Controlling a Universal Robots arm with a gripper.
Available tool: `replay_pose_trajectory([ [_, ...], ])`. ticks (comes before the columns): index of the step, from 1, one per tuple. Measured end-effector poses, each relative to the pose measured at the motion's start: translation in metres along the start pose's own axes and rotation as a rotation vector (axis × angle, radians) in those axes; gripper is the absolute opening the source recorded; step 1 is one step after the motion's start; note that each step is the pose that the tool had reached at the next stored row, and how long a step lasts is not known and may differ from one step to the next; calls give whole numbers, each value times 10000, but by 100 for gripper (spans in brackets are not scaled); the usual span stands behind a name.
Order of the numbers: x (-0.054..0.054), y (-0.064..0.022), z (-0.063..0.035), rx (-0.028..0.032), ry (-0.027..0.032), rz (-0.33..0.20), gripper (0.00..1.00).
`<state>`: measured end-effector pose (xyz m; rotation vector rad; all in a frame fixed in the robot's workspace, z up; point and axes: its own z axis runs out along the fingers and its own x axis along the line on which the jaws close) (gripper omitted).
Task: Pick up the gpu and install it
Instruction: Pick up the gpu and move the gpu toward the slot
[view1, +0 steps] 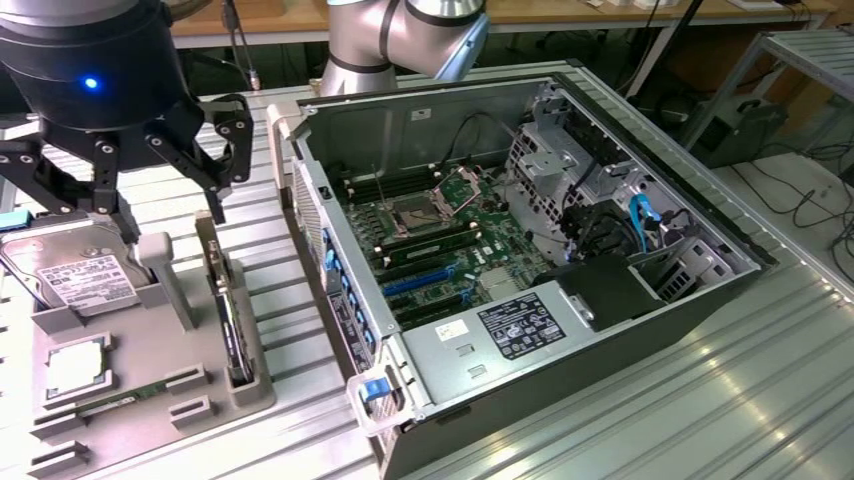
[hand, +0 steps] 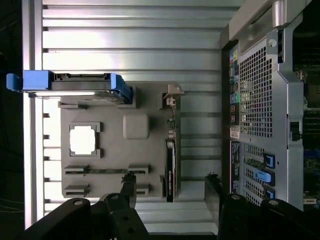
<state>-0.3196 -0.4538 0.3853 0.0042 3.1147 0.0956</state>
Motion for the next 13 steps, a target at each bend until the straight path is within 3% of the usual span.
replay_pose_trajectory([
  [13,-26,-2,22,-1,2,0,66],
])
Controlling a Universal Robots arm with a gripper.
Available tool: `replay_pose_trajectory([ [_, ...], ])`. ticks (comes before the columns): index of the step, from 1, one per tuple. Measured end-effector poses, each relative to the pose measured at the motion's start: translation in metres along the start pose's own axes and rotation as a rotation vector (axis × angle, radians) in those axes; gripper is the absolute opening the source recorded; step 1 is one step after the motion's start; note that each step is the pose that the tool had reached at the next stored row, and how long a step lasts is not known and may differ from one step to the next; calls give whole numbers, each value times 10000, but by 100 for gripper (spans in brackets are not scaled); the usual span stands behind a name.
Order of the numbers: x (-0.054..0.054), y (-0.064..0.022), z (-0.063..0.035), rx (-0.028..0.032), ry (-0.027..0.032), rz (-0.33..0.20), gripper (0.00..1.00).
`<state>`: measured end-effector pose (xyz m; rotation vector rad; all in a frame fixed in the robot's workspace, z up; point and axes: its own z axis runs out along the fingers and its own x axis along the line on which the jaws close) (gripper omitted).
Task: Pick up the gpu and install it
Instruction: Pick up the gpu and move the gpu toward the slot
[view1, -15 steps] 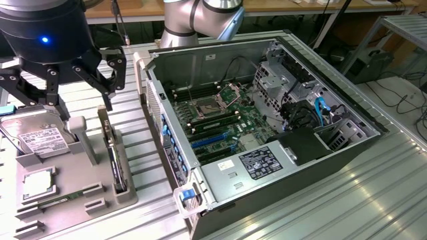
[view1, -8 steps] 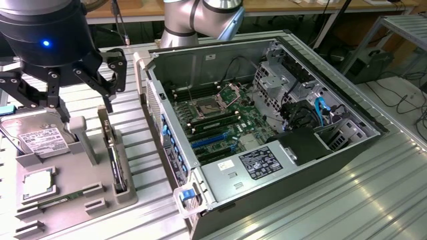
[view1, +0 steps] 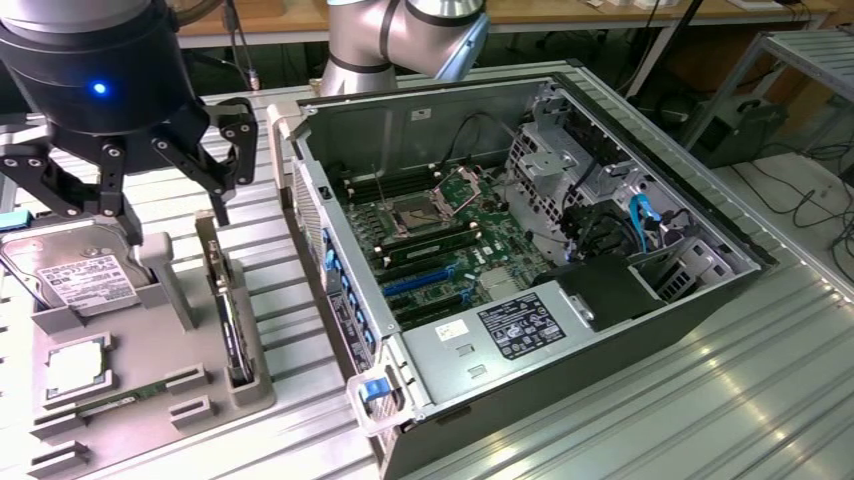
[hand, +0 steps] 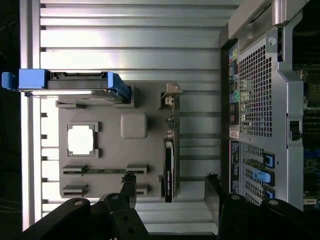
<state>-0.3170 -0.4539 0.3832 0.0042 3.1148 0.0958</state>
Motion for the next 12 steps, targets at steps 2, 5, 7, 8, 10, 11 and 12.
replay_pose_trajectory([
  [2,-4,0,1,0,0,1,66],
  [5,-8,-1,8,0,0,0,66],
  [7,-8,0,8,0,0,0,66],
  [8,-8,0,8,0,0,0,66],
  [10,-8,-1,8,0,0,0,66],
  [11,-8,-1,9,-1,-1,0,66],
  [12,-8,-2,10,-1,0,0,66],
])
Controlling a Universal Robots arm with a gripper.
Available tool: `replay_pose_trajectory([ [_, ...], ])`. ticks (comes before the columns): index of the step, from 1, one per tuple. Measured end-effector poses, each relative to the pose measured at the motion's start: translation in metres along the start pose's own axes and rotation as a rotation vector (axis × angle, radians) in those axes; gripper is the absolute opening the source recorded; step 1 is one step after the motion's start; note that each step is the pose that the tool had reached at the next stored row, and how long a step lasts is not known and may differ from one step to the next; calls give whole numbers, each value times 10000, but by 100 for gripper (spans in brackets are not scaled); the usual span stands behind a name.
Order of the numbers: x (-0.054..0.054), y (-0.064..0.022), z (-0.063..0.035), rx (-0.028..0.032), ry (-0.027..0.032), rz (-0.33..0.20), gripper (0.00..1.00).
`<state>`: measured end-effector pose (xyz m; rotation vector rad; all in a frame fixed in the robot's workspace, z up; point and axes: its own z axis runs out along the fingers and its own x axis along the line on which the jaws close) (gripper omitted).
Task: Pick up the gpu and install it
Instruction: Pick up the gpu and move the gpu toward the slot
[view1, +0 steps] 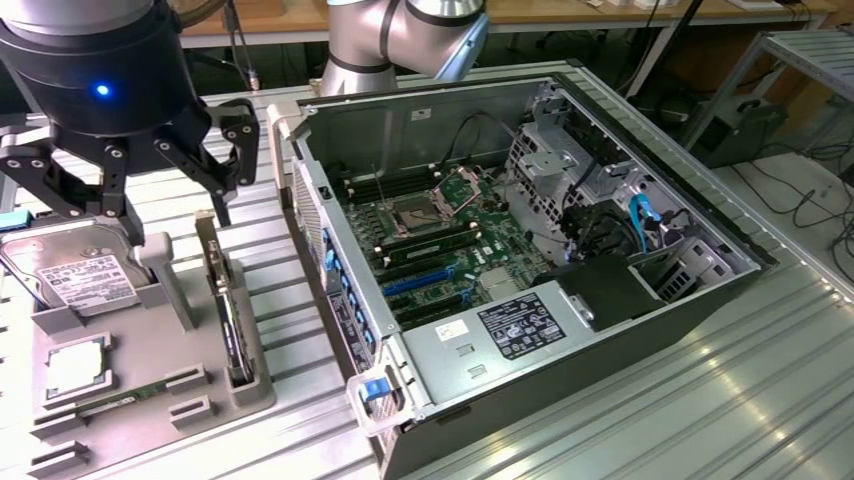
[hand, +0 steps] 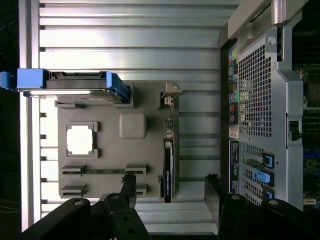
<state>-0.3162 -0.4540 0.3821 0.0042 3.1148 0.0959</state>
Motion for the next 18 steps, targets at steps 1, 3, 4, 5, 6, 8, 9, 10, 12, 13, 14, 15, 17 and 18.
replay_pose_trajectory([
  [1,0,-1,8,0,2,0,66],
  [3,0,-14,15,1,6,-2,66],
  [4,0,-20,23,-1,6,-1,66],
  [5,1,-21,31,-1,15,1,66],
  [6,1,-22,42,1,29,-3,66],
  [8,2,-24,69,1,48,-25,66],
  [9,2,-24,78,1,50,-32,66],
  [10,1,-24,86,1,52,-38,66],
  [12,2,-24,111,0,53,-44,66],
  [13,3,6,124,0,55,-82,66],
  [14,3,16,129,0,57,-109,66],
  [15,3,17,136,-1,56,-123,66],
  [17,3,17,150,-1,57,-129,66],
  [18,4,17,159,0,58,-129,66],
])
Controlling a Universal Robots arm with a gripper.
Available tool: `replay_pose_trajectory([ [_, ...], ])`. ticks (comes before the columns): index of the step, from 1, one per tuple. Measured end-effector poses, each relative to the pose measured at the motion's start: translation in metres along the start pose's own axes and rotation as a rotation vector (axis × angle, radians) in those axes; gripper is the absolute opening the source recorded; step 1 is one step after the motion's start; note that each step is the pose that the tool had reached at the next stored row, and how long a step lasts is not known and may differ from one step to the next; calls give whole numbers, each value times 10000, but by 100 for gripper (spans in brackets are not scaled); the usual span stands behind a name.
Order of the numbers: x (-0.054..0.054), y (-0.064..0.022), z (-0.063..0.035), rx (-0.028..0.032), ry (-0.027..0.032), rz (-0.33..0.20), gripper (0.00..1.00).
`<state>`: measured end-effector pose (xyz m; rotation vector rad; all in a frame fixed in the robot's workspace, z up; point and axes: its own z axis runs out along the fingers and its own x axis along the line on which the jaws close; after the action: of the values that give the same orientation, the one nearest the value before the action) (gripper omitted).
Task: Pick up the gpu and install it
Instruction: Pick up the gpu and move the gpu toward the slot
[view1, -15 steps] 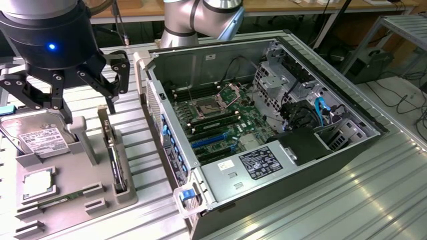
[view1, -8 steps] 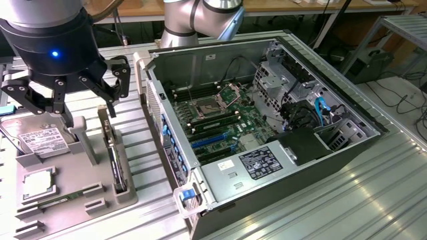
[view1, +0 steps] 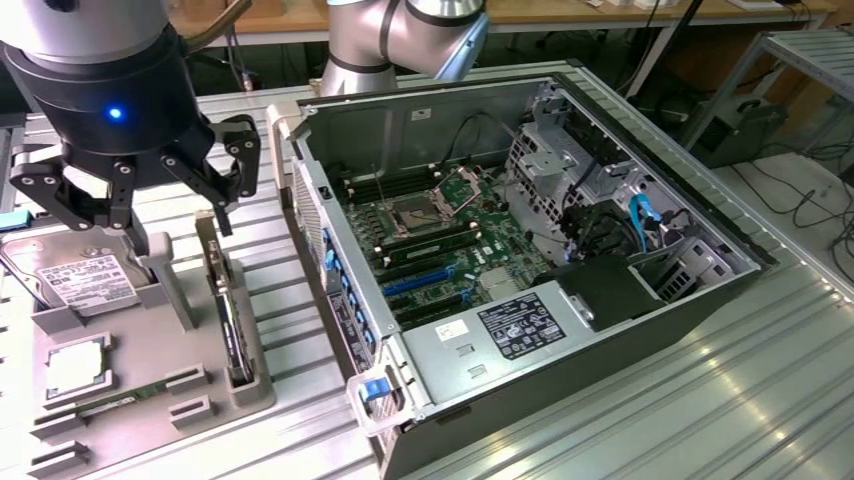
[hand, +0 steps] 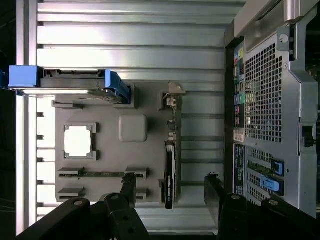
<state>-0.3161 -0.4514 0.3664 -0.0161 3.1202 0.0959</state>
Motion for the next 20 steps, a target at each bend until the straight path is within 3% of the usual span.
replay_pose_trajectory([
  [5,1,-3,42,2,-1,0,66],
  [10,2,-6,102,61,12,40,66],
  [20,3,-8,132,62,11,47,66],
])
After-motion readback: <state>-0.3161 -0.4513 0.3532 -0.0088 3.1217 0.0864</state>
